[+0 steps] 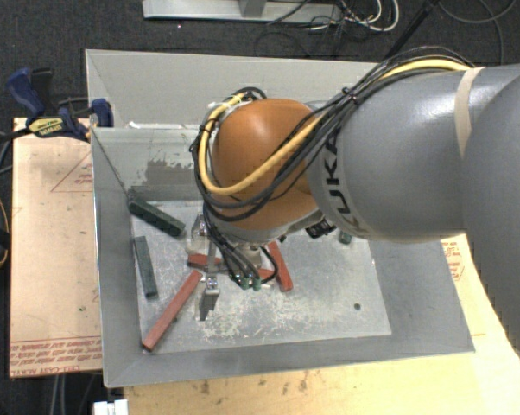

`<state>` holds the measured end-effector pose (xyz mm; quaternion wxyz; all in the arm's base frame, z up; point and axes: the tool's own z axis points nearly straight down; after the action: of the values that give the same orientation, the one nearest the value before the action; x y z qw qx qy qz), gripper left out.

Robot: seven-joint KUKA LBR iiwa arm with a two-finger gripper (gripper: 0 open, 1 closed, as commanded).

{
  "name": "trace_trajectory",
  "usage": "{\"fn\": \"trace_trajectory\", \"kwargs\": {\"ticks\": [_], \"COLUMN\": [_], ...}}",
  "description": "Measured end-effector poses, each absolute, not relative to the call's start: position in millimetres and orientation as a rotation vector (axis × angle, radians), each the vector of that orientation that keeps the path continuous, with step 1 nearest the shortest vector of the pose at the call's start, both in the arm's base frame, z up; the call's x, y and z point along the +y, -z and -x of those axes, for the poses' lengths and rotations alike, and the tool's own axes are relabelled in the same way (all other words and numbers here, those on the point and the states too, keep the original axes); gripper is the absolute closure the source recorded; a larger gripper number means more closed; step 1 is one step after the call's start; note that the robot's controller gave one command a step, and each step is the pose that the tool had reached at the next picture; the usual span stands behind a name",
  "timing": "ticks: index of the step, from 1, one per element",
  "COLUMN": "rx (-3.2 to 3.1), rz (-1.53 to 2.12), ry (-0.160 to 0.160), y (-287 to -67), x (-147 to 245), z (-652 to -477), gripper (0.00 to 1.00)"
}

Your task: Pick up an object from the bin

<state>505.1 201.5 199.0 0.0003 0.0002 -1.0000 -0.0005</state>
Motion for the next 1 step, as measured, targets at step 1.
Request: {"fn": "trace_trajectory", "kwargs": {"ticks": [1], "rx": [-3.147], "rz": [-0.049], "ry": [0.005], "y": [-144.0], "x": [202.4], "z": [-506.2], "gripper": [0.00]}}
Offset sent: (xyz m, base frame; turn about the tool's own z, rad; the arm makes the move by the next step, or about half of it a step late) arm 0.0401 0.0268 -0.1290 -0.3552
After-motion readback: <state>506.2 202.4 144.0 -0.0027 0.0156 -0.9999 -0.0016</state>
